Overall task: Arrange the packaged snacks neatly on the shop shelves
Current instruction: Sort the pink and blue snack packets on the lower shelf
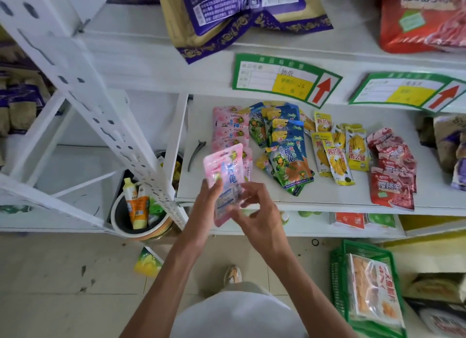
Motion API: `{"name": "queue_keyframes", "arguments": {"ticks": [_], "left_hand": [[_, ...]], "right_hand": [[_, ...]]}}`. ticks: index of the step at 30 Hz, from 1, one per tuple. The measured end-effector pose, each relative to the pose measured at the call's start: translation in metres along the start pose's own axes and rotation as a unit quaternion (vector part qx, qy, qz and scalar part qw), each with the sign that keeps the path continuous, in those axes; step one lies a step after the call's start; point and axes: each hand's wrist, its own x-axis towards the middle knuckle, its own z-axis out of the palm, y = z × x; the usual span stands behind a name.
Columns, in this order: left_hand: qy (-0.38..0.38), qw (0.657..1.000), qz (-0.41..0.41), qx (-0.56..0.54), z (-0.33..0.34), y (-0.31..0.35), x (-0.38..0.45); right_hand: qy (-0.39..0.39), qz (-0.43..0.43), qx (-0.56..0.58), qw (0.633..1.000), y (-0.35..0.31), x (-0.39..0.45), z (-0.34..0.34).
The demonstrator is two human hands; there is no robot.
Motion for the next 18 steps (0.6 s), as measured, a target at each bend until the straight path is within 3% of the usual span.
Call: {"name": "queue_keyframes", "arguments": {"ticks": [2, 5, 9, 12, 15, 18], "left_hand": [[-0.025, 1.000, 0.005, 0.001, 0.003, -0.015, -0.005], [-0.010, 0.999, 0.021, 0.033, -0.001, -0.035, -0.007], [0.034, 0.985, 0.073, 0.156, -0.020, -0.055, 0.000], [0.072, 0.907, 0.134, 0.394, -0.036, -0.078, 0.010], [0.094, 0.873, 0.138, 0.459, -0.040, -0.082, 0.021], [0.097, 0.812, 0.206, 0.538, -0.037, -0.080, 0.036]], "right_hand": [[-0.033, 0.009, -0.040, 0.999, -0.002, -0.006, 0.008], [-0.045, 0.048, 0.010, 0.998, 0.004, -0.013, 0.013], [0.003, 0.126, 0.089, 0.988, 0.019, -0.012, 0.007], [0.003, 0.157, 0.064, 0.986, 0.032, 0.008, 0.004], [-0.017, 0.147, -0.027, 0.989, 0.040, 0.036, 0.004], [0.006, 0.129, -0.169, 0.977, 0.047, 0.060, 0.004]]}}
